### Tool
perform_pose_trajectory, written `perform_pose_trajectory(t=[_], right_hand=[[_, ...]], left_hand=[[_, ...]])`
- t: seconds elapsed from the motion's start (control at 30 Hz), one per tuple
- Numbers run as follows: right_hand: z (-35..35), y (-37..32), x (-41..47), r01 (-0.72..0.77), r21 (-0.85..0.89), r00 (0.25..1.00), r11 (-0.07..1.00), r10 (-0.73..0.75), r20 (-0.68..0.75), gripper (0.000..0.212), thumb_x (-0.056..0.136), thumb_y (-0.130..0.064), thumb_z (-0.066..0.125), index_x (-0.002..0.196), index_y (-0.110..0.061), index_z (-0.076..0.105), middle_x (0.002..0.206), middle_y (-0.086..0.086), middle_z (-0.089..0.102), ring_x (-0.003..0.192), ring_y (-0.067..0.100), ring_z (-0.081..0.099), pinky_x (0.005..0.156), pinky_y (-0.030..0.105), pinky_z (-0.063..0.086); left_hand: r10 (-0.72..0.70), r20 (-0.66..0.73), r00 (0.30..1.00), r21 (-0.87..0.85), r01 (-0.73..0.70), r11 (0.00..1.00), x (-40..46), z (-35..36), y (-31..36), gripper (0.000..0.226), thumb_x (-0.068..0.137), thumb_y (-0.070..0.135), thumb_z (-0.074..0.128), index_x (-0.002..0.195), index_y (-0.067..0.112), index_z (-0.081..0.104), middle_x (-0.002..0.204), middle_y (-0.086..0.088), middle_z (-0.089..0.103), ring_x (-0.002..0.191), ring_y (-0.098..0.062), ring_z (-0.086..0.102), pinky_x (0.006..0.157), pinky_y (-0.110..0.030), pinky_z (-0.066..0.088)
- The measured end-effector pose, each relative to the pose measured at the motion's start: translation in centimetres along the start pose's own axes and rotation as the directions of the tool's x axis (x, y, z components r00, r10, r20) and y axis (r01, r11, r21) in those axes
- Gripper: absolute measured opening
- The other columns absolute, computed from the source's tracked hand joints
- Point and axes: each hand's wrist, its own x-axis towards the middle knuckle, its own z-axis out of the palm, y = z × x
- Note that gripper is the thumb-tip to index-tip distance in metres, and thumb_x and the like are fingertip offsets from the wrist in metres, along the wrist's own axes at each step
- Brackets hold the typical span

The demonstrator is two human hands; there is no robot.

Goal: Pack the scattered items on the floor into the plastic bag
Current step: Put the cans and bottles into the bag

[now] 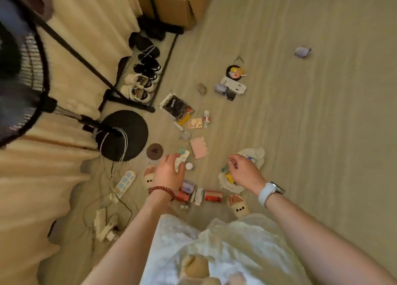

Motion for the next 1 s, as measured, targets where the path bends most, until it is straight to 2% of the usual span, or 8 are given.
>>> perform_pose_trajectory(t=[0.13,0.3,0.4,0.53,0.63,0.8,0.9,1.0], right_hand=[[3.2,-2.2,0.8,-0.23,0.277,0.939,0.933,0.288,-0.19,0.033,0.094,-0.013,0.041,0.123,-0.003,0.053,0.123,0.019,0.061,0.113,0.031,0.056,0.092,0.033,0.043],[9.7,-6.8,-1.6,-0.354,0.686,0.743,0.635,0.637,-0.207,0.033,0.094,-0.011,0.04,0.124,-0.006,0.052,0.127,0.017,0.058,0.118,0.032,0.053,0.097,0.033,0.039],[13.1,-8.5,-3.6,-0.326,0.778,0.662,0.537,0.717,-0.218,0.033,0.095,-0.01,0.04,0.125,-0.004,0.051,0.124,0.016,0.059,0.114,0.031,0.054,0.091,0.028,0.038],[16.9,-8.4,-6.5,-0.278,0.879,0.528,0.387,0.826,-0.197,0.03,0.094,-0.007,0.038,0.119,-0.001,0.053,0.118,0.022,0.059,0.105,0.036,0.057,0.089,0.038,0.043],[20.3,-7.8,-8.3,-0.26,0.928,0.449,0.267,0.884,-0.129,0.032,0.094,-0.007,0.038,0.123,-0.003,0.051,0.113,0.023,0.062,0.098,0.035,0.059,0.085,0.035,0.045],[27.5,-4.4,-7.0,-0.221,0.966,0.377,0.135,0.925,-0.043,0.034,0.094,-0.011,0.04,0.126,-0.007,0.049,0.115,0.019,0.062,0.098,0.028,0.058,0.076,0.023,0.038],[31.5,-0.1,-2.7,-0.158,0.984,0.347,0.077,0.938,-0.017,0.034,0.094,-0.009,0.039,0.127,-0.005,0.047,0.12,0.02,0.058,0.108,0.03,0.055,0.074,0.023,0.035],[36.1,5.3,3.3,-0.114,0.993,0.319,0.041,0.948,-0.002,0.036,0.094,-0.007,0.038,0.128,-0.003,0.046,0.113,0.019,0.059,0.102,0.031,0.056,0.066,0.02,0.031]], left_hand=[[0.278,0.273,0.921,0.064,-0.306,0.95,7.0,-2.1,-0.6,0.034,0.091,0.016,0.048,0.124,0.009,0.05,0.13,-0.014,0.049,0.115,-0.031,0.05,0.093,-0.034,0.039],[0.472,0.504,0.723,0.136,-0.606,0.784,12.2,-5.9,-2.8,0.034,0.09,0.014,0.049,0.123,0.007,0.051,0.128,-0.017,0.05,0.115,-0.033,0.049,0.097,-0.033,0.037],[0.475,0.603,0.641,0.182,-0.69,0.7,13.3,-6.3,-4.1,0.033,0.089,0.015,0.05,0.122,0.009,0.052,0.126,-0.015,0.052,0.114,-0.029,0.051,0.098,-0.034,0.038],[0.415,0.748,0.518,0.197,-0.77,0.606,12.4,-3.9,-4.9,0.034,0.09,0.019,0.049,0.123,0.013,0.05,0.128,-0.012,0.053,0.116,-0.025,0.051,0.098,-0.034,0.041],[0.406,0.801,0.44,0.177,-0.822,0.542,10.9,-1.6,-5.0,0.034,0.09,0.019,0.049,0.123,0.013,0.05,0.127,-0.013,0.052,0.115,-0.027,0.051,0.096,-0.034,0.042],[0.45,0.845,0.288,0.078,-0.9,0.429,10.4,4.1,-6.7,0.033,0.09,0.016,0.05,0.122,0.009,0.051,0.125,-0.015,0.053,0.111,-0.027,0.053,0.094,-0.032,0.041],[0.432,0.876,0.214,0.056,-0.935,0.35,12.3,10.3,-9.2,0.034,0.09,0.019,0.049,0.123,0.01,0.049,0.126,-0.012,0.052,0.113,-0.025,0.052,0.095,-0.031,0.04],[0.402,0.902,0.158,0.043,-0.959,0.282,15.6,18.6,-12.3,0.035,0.09,0.022,0.05,0.124,0.011,0.049,0.125,-0.012,0.052,0.113,-0.024,0.052,0.094,-0.031,0.041]])
